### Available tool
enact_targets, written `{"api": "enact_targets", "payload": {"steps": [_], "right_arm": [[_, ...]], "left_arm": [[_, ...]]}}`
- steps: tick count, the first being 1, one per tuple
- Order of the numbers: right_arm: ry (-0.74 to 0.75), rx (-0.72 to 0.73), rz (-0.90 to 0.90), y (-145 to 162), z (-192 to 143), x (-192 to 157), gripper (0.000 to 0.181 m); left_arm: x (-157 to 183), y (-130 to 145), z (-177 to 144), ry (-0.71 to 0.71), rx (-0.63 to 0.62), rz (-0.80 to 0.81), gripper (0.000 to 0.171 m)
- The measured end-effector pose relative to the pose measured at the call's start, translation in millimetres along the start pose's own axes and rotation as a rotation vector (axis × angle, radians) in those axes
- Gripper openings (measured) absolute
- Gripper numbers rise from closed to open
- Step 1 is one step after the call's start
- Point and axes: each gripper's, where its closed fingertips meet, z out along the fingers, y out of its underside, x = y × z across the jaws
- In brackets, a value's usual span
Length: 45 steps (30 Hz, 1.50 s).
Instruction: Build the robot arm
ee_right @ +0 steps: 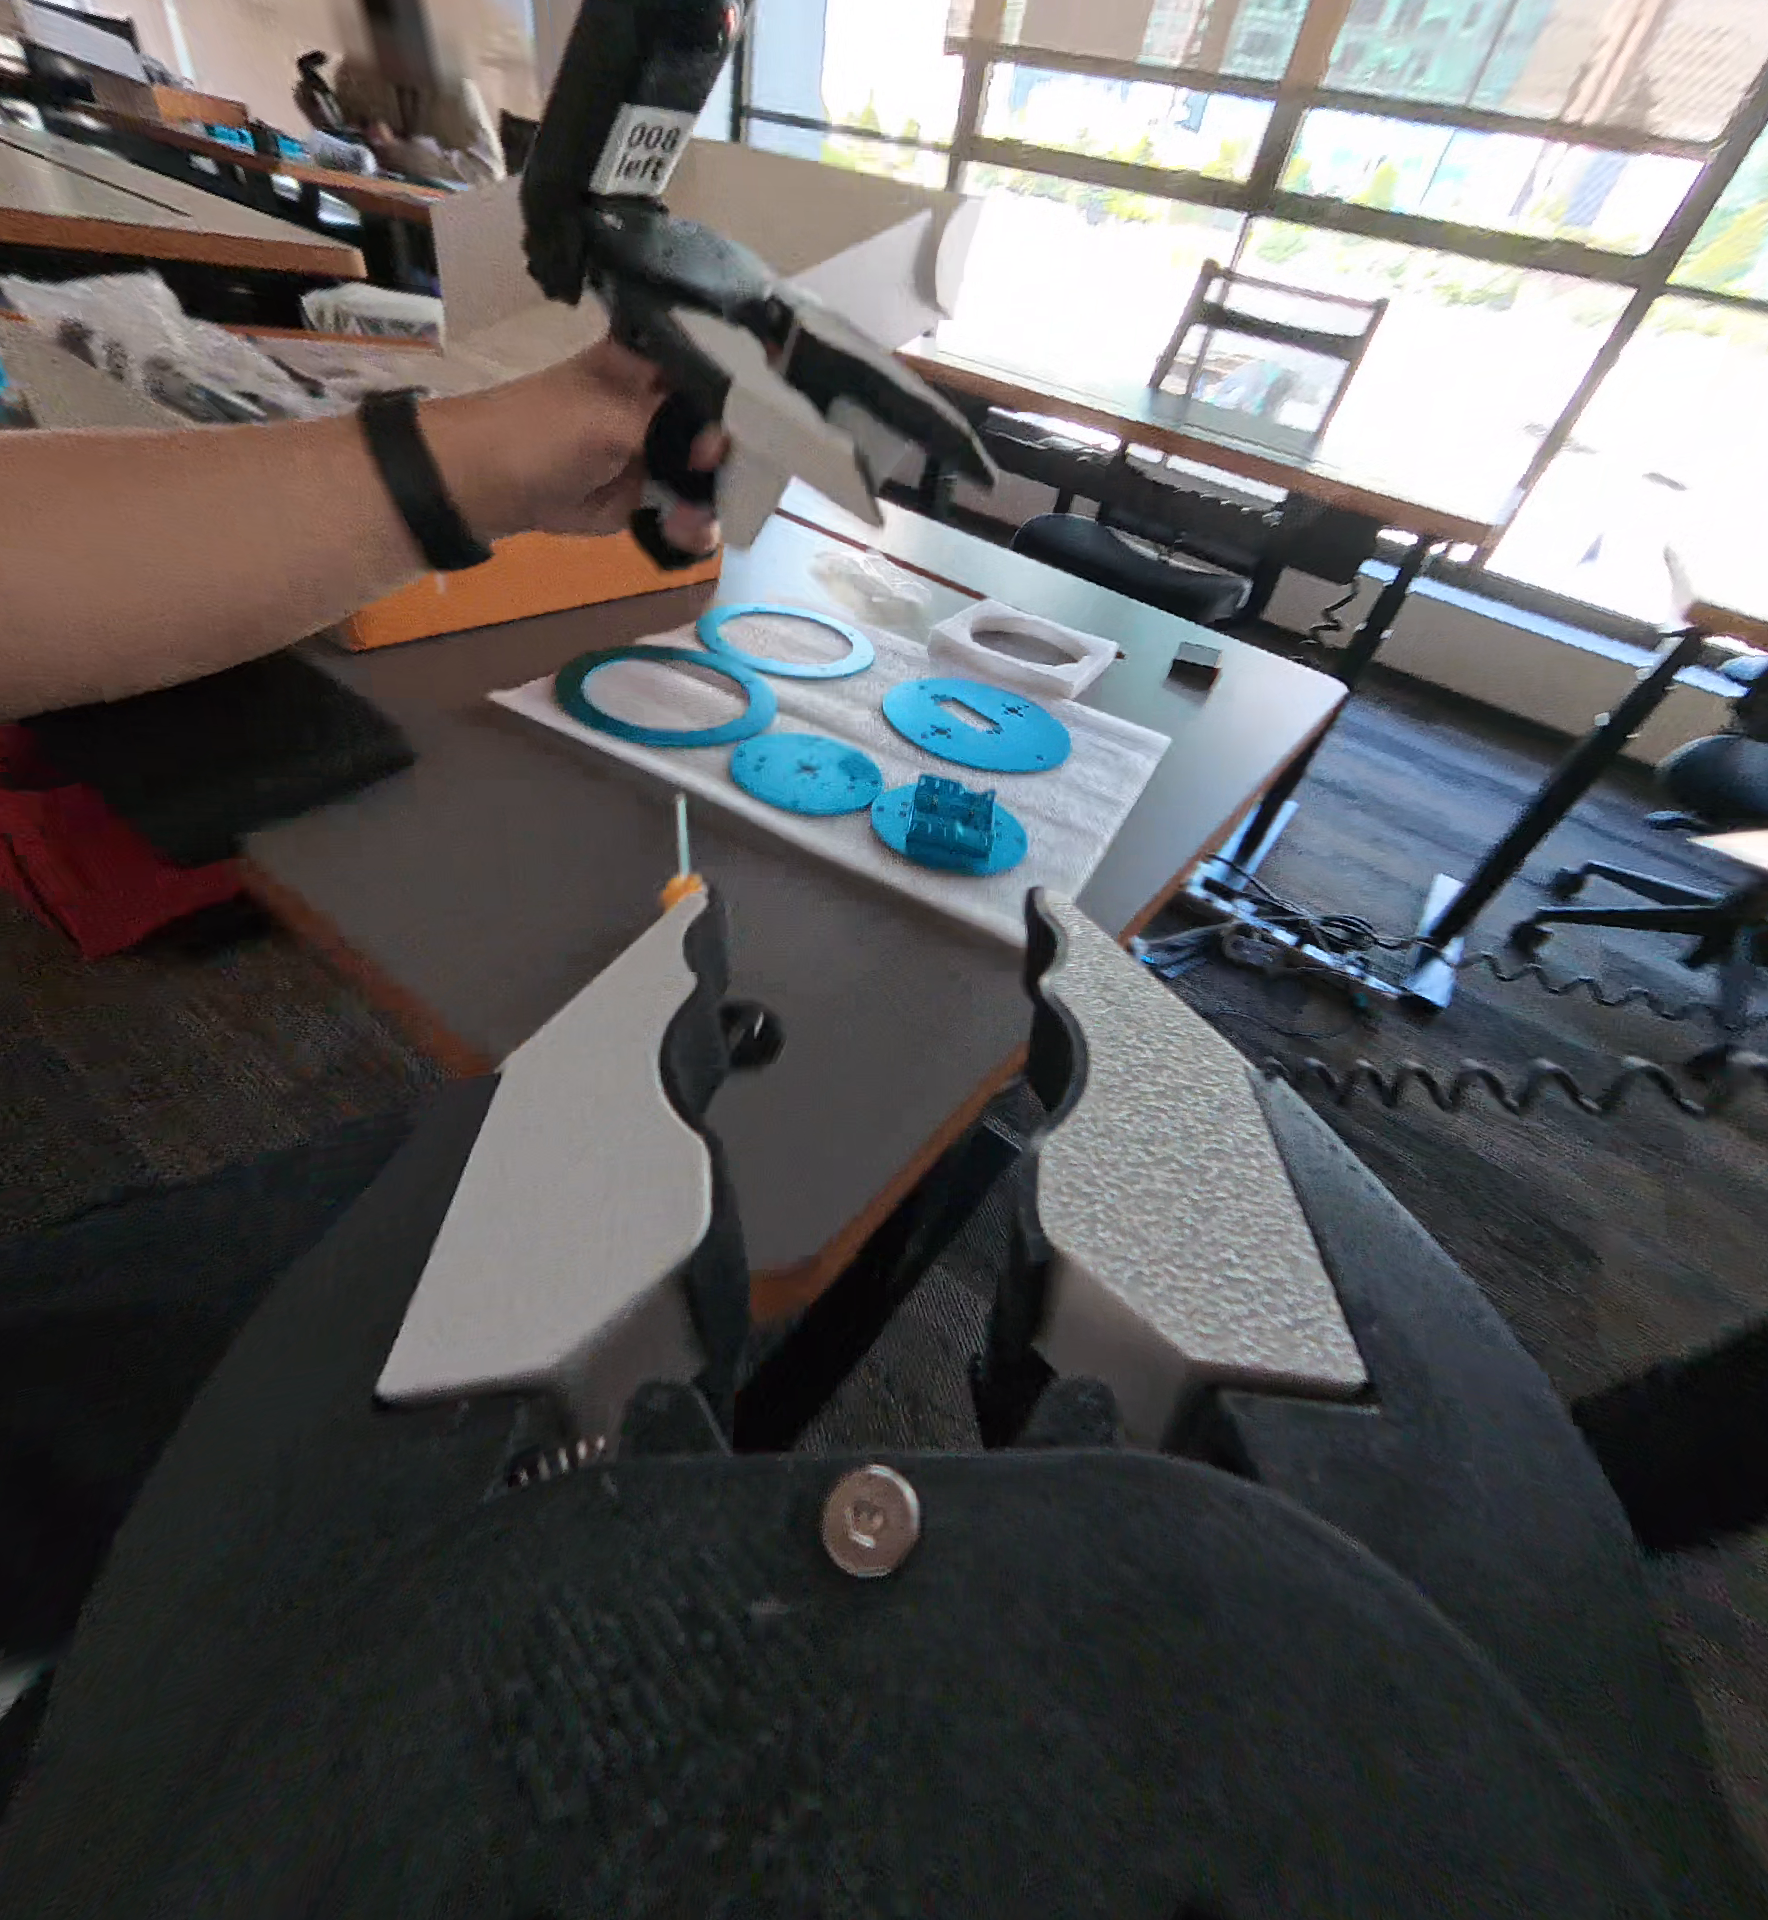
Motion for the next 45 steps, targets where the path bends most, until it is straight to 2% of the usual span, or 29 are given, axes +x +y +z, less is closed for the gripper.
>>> {"api": "enact_targets", "payload": {"steps": [3, 5, 7, 9, 11, 13, 15, 17, 20, 23, 26, 28, 31, 33, 35, 36, 37, 39, 41, 43, 45], "right_arm": [[0.212, -0.069, -0.06, 4, -140, -24, 0.028], [0.462, -0.156, -0.096, 13, -242, -28, 0.017], [0.713, -0.234, -0.117, 23, -341, -32, 0.01], [0.982, -0.241, -0.055, 30, -434, -35, 0.014], [1.195, -0.151, -0.009, 35, -507, -41, 0.032], [1.355, -0.089, -0.022, 43, -563, -40, 0.037], [1.455, -0.075, -0.046, 42, -604, -27, 0.039], [1.55, -0.107, -0.085, 28, -643, -2, 0.043], [1.624, -0.211, -0.198, -9, -692, 31, 0.048], [1.677, -0.273, -0.189, -29, -736, 42, 0.05], [1.723, -0.359, -0.036, -24, -780, 28, 0.05], [1.779, -0.477, 0.027, -22, -814, 5, 0.056], [1.816, -0.638, 0.145, -34, -865, -30, 0.071], [1.817, -0.642, 0.321, -52, -898, -48, 0.083], [1.791, -0.549, 0.48, -80, -925, -56, 0.085], [1.781, -0.474, 0.54, -95, -939, -54, 0.085], [1.76, -0.393, 0.577, -110, -955, -46, 0.084], [1.722, -0.274, 0.668, -126, -997, -18, 0.082], [1.683, -0.17, 0.707, -130, -1046, 28, 0.07], [1.681, -0.152, 0.782, -112, -1096, 81, 0.069], [1.634, -0.131, 0.938, -80, -1122, 135, 0.072]], "left_arm": [[36, -58, -30, 0.002, 0.126, 0.039, 0.092], [78, -76, -47, 0.025, 0.122, 0.05, 0.092], [127, -76, -58, 0.054, 0.097, 0.022, 0.091], [181, -62, -64, 0.092, 0.079, -0.028, 0.086], [223, -48, -59, 0.089, 0.094, -0.061, 0.076], [249, -46, -39, 0.067, 0.135, -0.056, 0.067], [269, -53, -4, 0.119, 0.132, -0.021, 0.062], [289, -67, 36, 0.252, 0.063, -0.004, 0.058], [314, -103, 97, 0.397, -0.004, 0.049, 0.059], [335, -147, 152, 0.433, 0.033, 0.156, 0.054], [362, -193, 196, 0.471, 0.097, 0.156, 0.048], [390, -221, 219, 0.568, 0.118, 0.004, 0.045], [424, -243, 250, 0.653, 0.05, -0.204, 0.04], [438, -259, 266, 0.621, 0.032, -0.293, 0.04], [453, -271, 279, 0.577, -0.01, -0.315, 0.038], [462, -276, 285, 0.555, -0.039, -0.277, 0.036], [472, -281, 292, 0.522, -0.07, -0.22, 0.035], [497, -297, 307, 0.476, -0.095, -0.14, 0.044], [535, -314, 332, 0.486, -0.084, -0.139, 0.05], [586, -321, 365, 0.548, -0.103, -0.168, 0.054], [629, -327, 402, 0.591, -0.156, -0.169, 0.059]]}}
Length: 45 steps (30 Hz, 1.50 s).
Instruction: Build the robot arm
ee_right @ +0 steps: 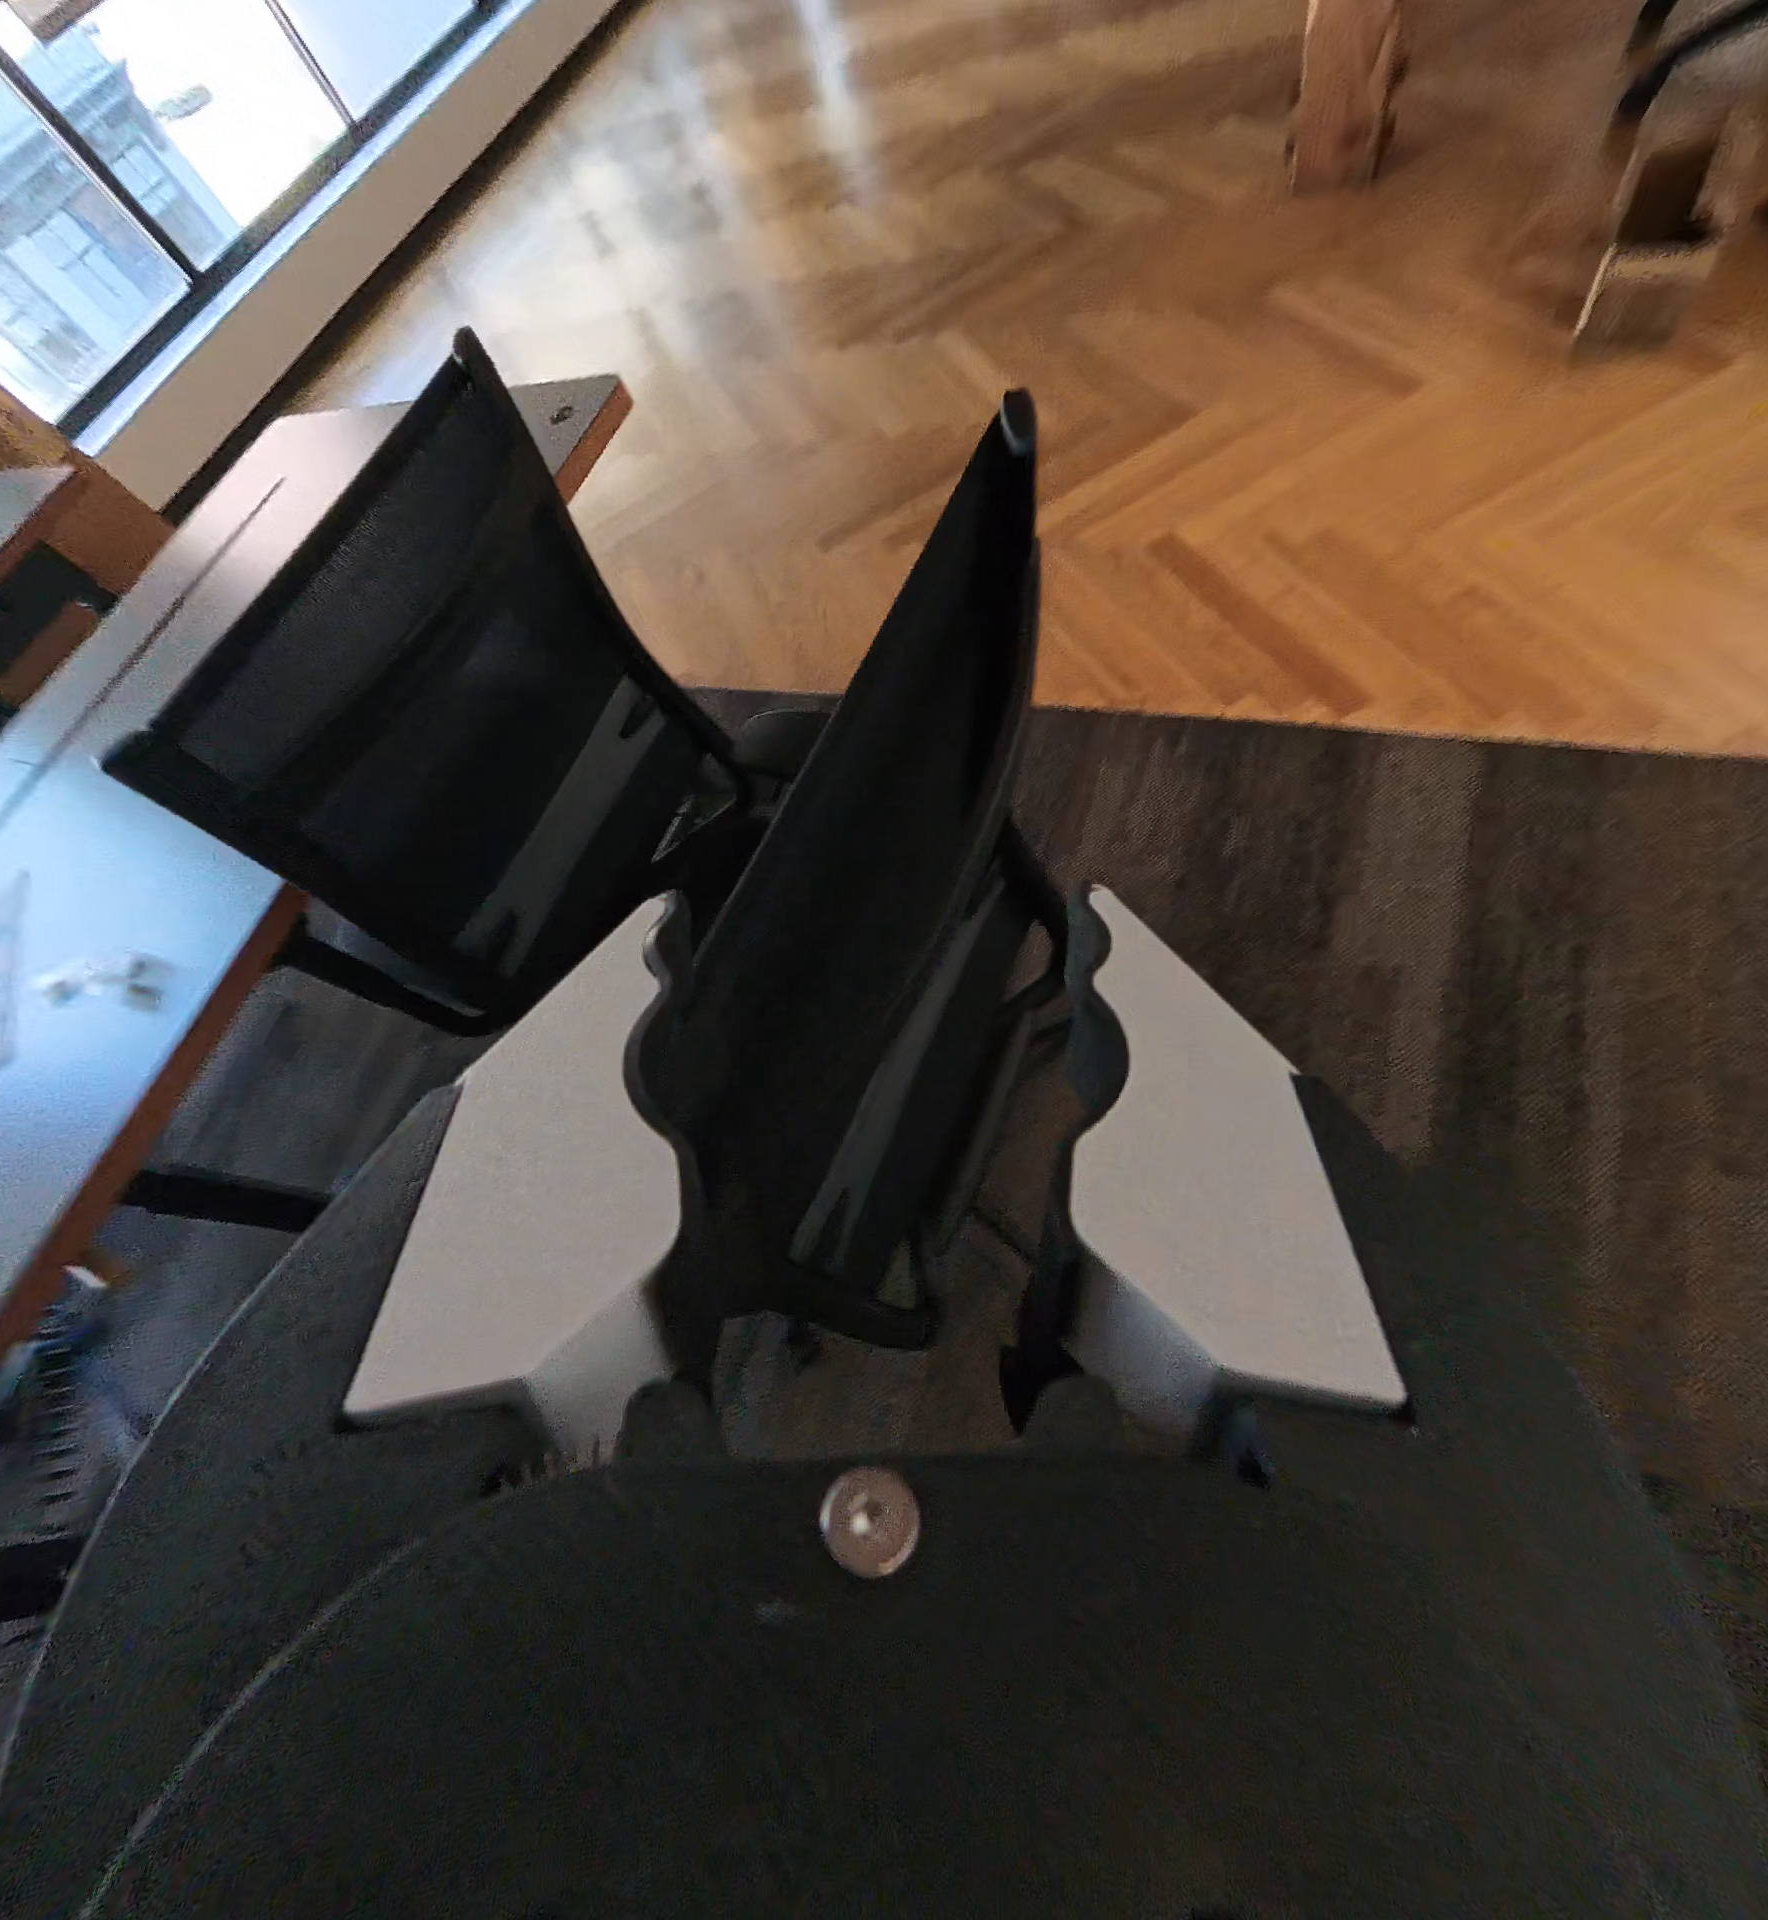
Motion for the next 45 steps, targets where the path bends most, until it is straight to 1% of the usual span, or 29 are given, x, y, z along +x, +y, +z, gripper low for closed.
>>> {"api": "enact_targets", "payload": {"steps": [1, 4, 6, 8, 11, 13, 15, 17, 19, 20, 21, 23, 25, 27, 29, 30, 31, 32, 33, 34, 35, 37, 38, 39, 40, 41, 42, 44, 45], "right_arm": [[-0.03, -0.049, 0.053, -7, 29, 0, 0.072], [-0.068, -0.189, 0.095, -11, 104, -6, 0.075], [-0.087, -0.272, 0.127, -8, 144, -12, 0.08], [-0.051, -0.311, 0.114, -11, 177, -5, 0.084], [-0.036, -0.353, 0.132, -14, 217, 1, 0.088], [-0.054, -0.433, 0.159, -1, 237, -2, 0.088], [-0.068, -0.516, 0.149, 17, 250, -3, 0.081], [-0.101, -0.579, 0.106, 30, 256, -4, 0.077], [-0.16, -0.559, 0.059, 27, 254, -4, 0.071], [-0.189, -0.513, 0.023, 17, 251, -1, 0.07], [-0.221, -0.449, -0.029, 2, 246, 4, 0.069], [-0.278, -0.32, -0.167, -36, 228, 21, 0.068], [-0.37, -0.187, -0.306, -81, 205, 40, 0.068], [-0.493, -0.059, -0.391, -122, 181, 53, 0.068], [-0.661, 0.001, -0.477, -140, 157, 59, 0.068], [-0.703, 0.009, -0.522, -142, 151, 67, 0.068], [-0.753, 0.008, -0.555, -140, 148, 73, 0.069], [-0.819, -0.006, -0.579, -135, 148, 76, 0.07], [-0.919, -0.038, -0.626, -125, 147, 73, 0.07], [-1.029, -0.07, -0.71, -113, 146, 67, 0.07], [-1.106, -0.097, -0.829, -100, 149, 60, 0.07], [-1.232, -0.102, -1.144, -73, 156, 38, 0.073], [-1.269, -0.089, -1.302, -60, 163, 24, 0.076], [-1.311, -0.082, -1.437, -48, 172, 11, 0.074], [-1.333, -0.082, -1.541, -38, 184, -1, 0.073], [-1.358, -0.112, -1.618, -28, 197, -9, 0.07], [-1.389, -0.175, -1.685, -18, 208, -13, 0.067], [-1.441, -0.3, -1.809, 2, 224, -13, 0.067], [-1.464, -0.347, -1.86, 11, 229, -11, 0.062]], "left_arm": [[6, -10, 23, 0.019, 0.008, -0.005, 0.061], [24, -34, 87, 0.126, 0.042, -0.014, 0.062], [44, -37, 131, 0.212, 0.023, -0.01, 0.067], [68, -36, 177, 0.29, -0.014, 0.012, 0.074], [116, -39, 239, 0.44, -0.047, 0.013, 0.089], [144, -43, 271, 0.521, -0.067, -0.01, 0.089], [164, -49, 295, 0.572, -0.068, -0.054, 0.089], [180, -53, 310, 0.606, -0.093, -0.081, 0.089], [182, -59, 323, 0.56, -0.086, -0.029, 0.089], [178, -65, 330, 0.52, -0.068, -0.018, 0.088], [173, -72, 335, 0.49, -0.049, -0.038, 0.087], [168, -86, 342, 0.45, -0.024, -0.134, 0.087], [163, -94, 345, 0.376, 0.003, -0.186, 0.082], [154, -101, 341, 0.216, 0.073, -0.183, 0.082], [146, -108, 330, 0.024, 0.18, -0.188, 0.076], [142, -108, 324, -0.079, 0.222, -0.216, 0.079], [143, -106, 322, -0.144, 0.243, -0.261, 0.081], [154, -105, 322, -0.148, 0.242, -0.302, 0.08], [169, -104, 325, -0.129, 0.222, -0.308, 0.075], [181, -100, 327, -0.147, 0.18, -0.271, 0.075], [185, -92, 329, -0.212, 0.115, -0.209, 0.077], [186, -73, 332, -0.335, -0.044, -0.095, 0.08], [186, -62, 335, -0.364, -0.12, -0.068, 0.08], [186, -54, 338, -0.383, -0.178, -0.06, 0.079], [185, -49, 339, -0.409, -0.211, -0.06, 0.069], [183, -50, 341, -0.433, -0.217, -0.055, 0.06], [183, -56, 345, -0.44, -0.215, -0.049, 0.049], [180, -65, 357, -0.464, -0.274, -0.043, 0.047], [176, -67, 365, -0.486, -0.331, -0.044, 0.05]]}}
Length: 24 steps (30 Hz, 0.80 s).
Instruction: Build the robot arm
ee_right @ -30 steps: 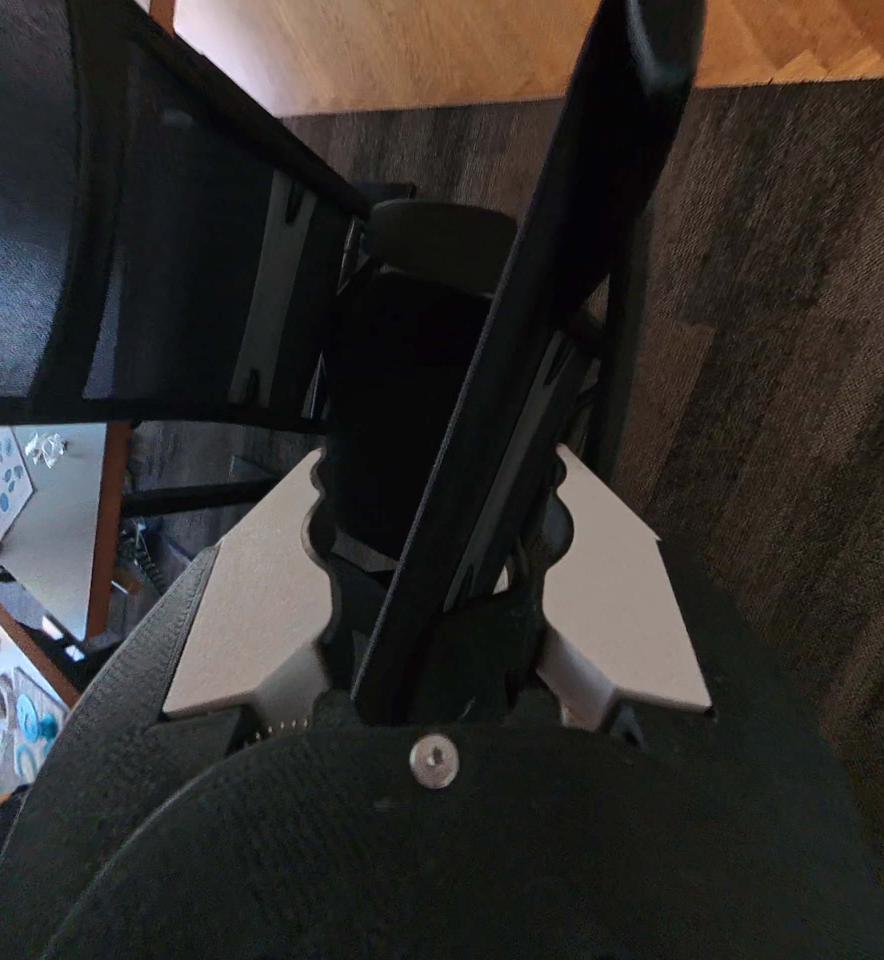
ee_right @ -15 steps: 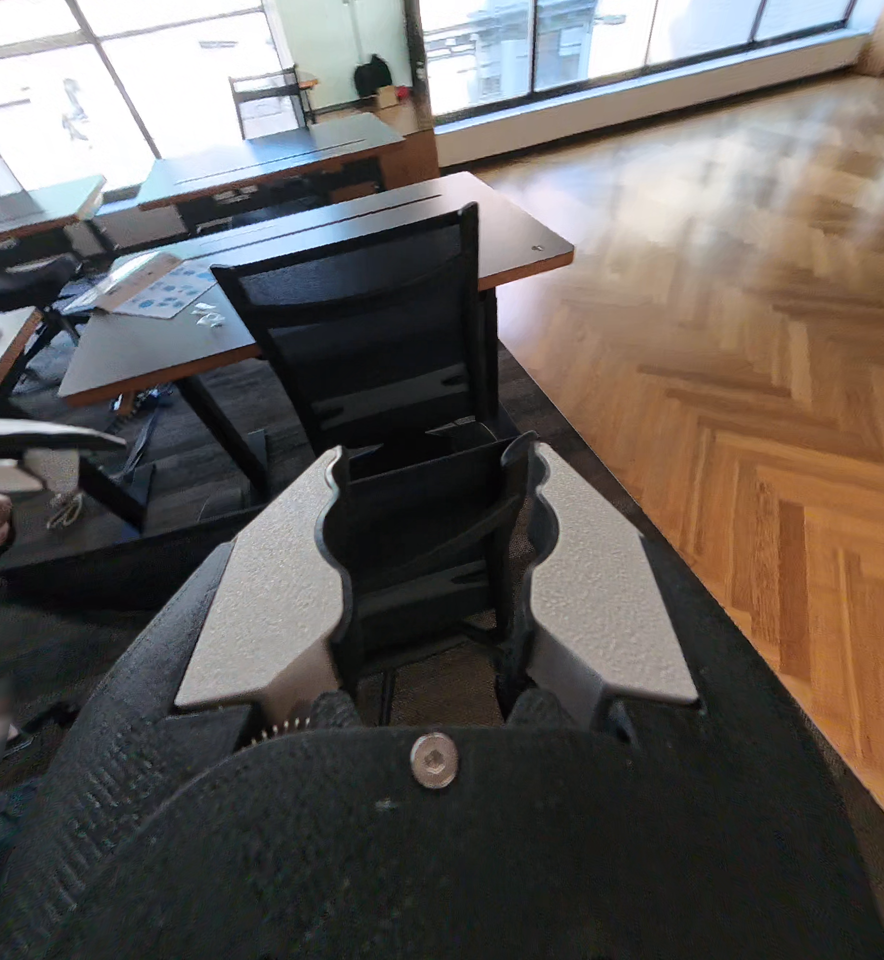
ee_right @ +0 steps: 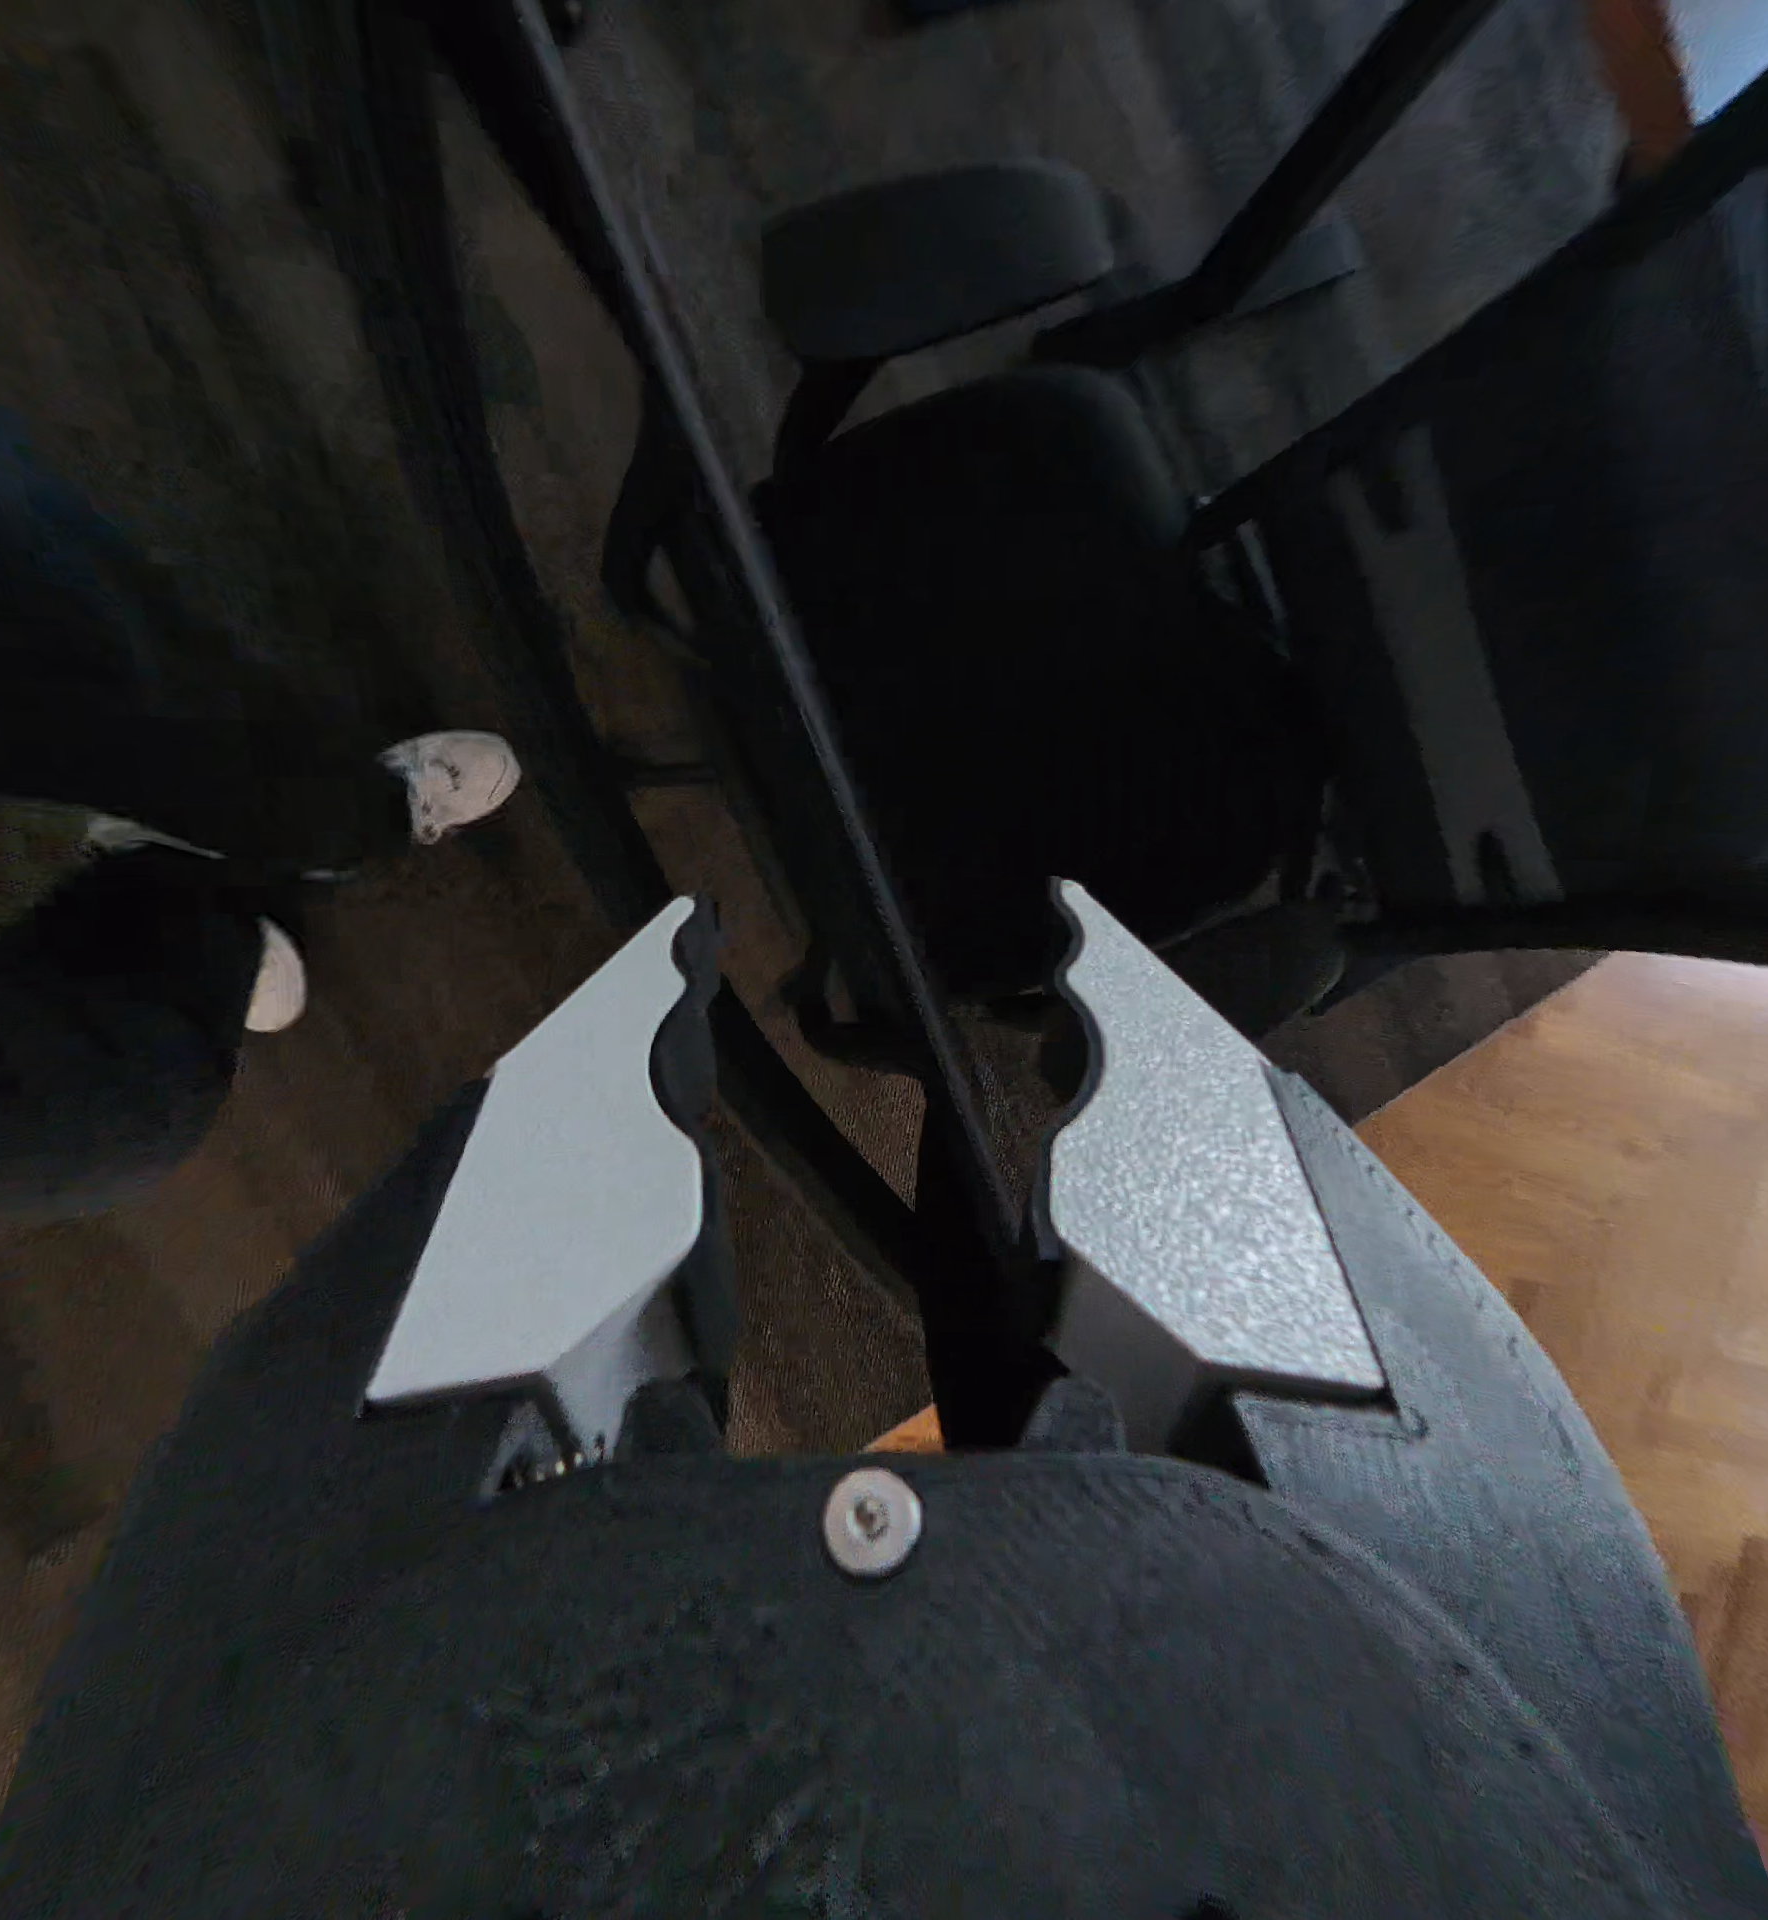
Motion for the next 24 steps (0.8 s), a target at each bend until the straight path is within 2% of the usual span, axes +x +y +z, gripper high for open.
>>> {"api": "enact_targets", "payload": {"steps": [2, 3, 5, 6, 8, 12, 15, 21, 24], "right_arm": [[-0.08, -0.065, -0.071, 10, 16, -3, 0.059], [-0.09, -0.126, -0.103, 21, 24, -1, 0.047], [-0.129, -0.209, -0.148, 33, 38, -6, 0.04], [-0.113, -0.256, -0.166, 39, 43, -4, 0.032], [-0.098, -0.295, -0.205, 45, 51, -4, 0.0], [-0.11, -0.274, -0.163, 52, 48, -21, 0.0], [-0.077, -0.274, -0.225, 62, 45, -39, 0.001], [0.025, -0.277, -0.189, 68, 39, -62, 0.002], [0.093, -0.337, -0.23, 73, 32, -76, 0.001]], "left_arm": [[2, -9, 18, -0.039, -0.103, 0.014, 0.05], [-1, -7, 28, -0.072, -0.176, 0.026, 0.048], [-6, 8, 42, -0.145, -0.337, 0.049, 0.044], [-11, 21, 45, -0.185, -0.429, 0.06, 0.036], [-18, 42, 46, -0.25, -0.545, 0.089, 0.001], [-3, 48, 48, -0.267, -0.558, 0.036, 0.0], [17, 56, 51, -0.296, -0.577, 0.15, 0.001], [40, 65, 51, -0.351, -0.581, 0.198, 0.001], [56, 69, 51, -0.361, -0.577, 0.262, 0.001]]}}
